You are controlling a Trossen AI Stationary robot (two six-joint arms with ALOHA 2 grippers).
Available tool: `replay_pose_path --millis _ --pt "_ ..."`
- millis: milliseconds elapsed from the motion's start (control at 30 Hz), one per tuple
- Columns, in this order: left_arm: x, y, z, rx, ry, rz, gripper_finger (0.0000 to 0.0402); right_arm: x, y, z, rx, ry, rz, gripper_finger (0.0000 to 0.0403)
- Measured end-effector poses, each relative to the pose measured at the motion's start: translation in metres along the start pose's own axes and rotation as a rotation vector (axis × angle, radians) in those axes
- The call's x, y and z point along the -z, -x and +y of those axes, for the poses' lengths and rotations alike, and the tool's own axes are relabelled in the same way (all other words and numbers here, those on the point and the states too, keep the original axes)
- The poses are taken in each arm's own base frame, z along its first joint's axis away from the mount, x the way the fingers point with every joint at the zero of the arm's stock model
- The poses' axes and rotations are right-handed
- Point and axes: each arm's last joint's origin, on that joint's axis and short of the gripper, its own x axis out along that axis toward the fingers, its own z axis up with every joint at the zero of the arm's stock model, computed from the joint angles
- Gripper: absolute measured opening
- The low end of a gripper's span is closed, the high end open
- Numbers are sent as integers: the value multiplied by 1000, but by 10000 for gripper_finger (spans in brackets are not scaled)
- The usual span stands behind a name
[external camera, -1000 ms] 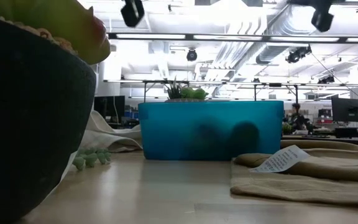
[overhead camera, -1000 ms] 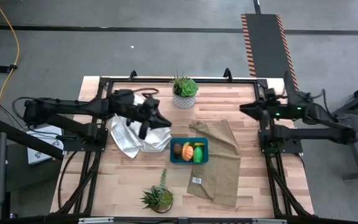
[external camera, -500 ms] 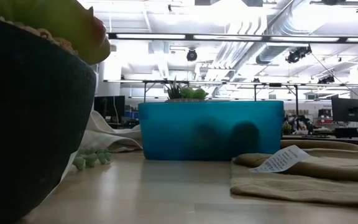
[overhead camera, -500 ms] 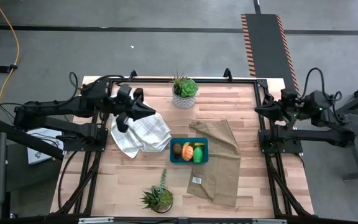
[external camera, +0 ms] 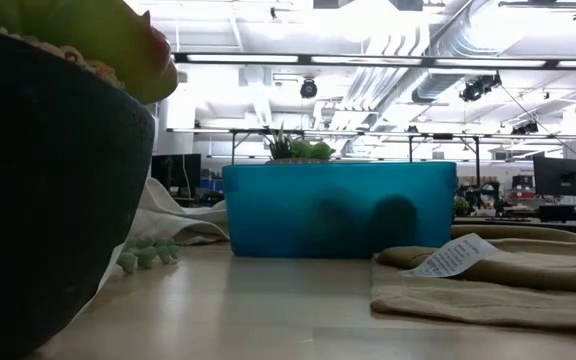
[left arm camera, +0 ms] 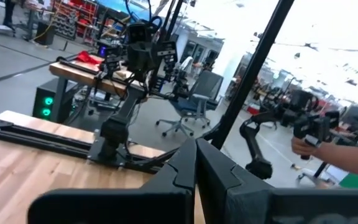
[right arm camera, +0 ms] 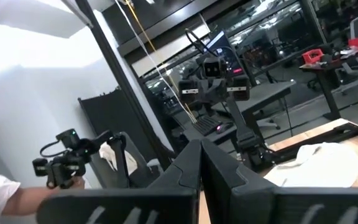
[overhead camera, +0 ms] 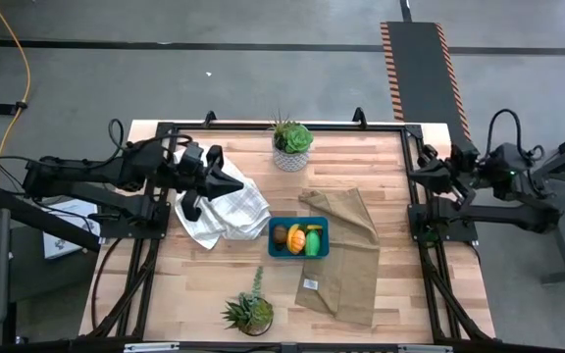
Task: Pick and placing Produce into tupperware
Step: Return to Home Position
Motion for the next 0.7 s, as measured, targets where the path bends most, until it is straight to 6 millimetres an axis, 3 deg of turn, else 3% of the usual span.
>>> replay_pose_path --millis 167,333,500,600,700 --pt "0 4 0 -30 -28 11 0 3 26 7 -9 16 -36 0" --pt "-2 13 1 -101 -69 1 0 1 63 14 63 95 -227 0" --pt "-4 19 1 -168 -89 -25 0 -2 55 9 182 188 -261 0" --pt "-4 20 2 -185 -82 -24 0 12 43 -3 232 192 -206 0" --pt "-3 20 2 -192 -70 -17 0 25 37 -13 215 196 -272 0"
